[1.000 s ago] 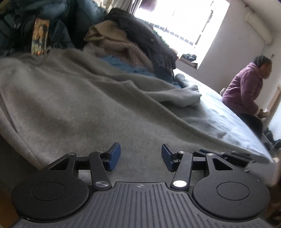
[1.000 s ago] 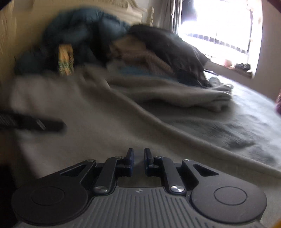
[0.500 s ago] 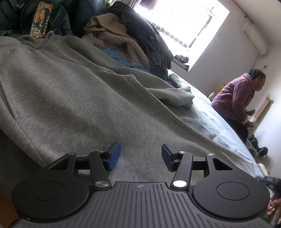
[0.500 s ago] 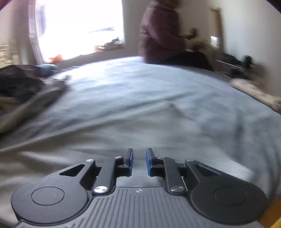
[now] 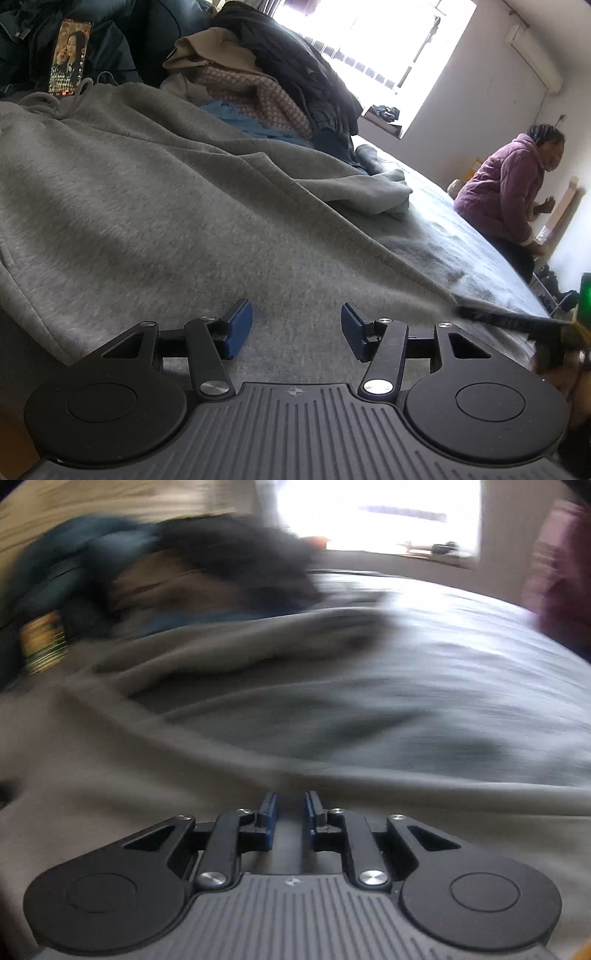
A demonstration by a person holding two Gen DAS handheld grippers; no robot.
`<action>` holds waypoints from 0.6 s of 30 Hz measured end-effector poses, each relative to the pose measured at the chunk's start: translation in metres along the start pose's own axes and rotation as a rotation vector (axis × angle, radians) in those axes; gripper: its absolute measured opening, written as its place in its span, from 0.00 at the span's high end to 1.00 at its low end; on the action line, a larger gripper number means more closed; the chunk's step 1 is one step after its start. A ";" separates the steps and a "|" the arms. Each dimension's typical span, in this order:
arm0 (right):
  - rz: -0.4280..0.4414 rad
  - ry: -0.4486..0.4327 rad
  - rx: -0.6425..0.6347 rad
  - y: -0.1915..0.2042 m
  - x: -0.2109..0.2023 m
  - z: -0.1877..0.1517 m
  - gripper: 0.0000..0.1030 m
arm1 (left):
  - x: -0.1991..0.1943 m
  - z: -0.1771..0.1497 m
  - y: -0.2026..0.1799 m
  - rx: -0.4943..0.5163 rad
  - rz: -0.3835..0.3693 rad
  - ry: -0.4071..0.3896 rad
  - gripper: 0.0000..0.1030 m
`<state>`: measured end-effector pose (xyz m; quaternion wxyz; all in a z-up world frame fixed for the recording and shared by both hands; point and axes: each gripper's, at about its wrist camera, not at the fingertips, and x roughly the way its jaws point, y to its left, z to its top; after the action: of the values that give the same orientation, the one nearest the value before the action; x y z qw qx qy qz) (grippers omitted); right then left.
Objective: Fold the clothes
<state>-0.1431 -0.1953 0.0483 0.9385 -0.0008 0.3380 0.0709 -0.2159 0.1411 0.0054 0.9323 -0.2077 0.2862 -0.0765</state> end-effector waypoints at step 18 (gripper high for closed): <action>-0.179 -0.015 0.180 -0.153 -0.078 -0.017 0.85 | -0.004 -0.002 -0.025 0.077 0.126 0.032 0.46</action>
<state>-0.1934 -0.3577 0.0777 0.9398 0.0537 0.3345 -0.0437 -0.2209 0.1191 0.0171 0.9378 -0.1520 0.3105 -0.0320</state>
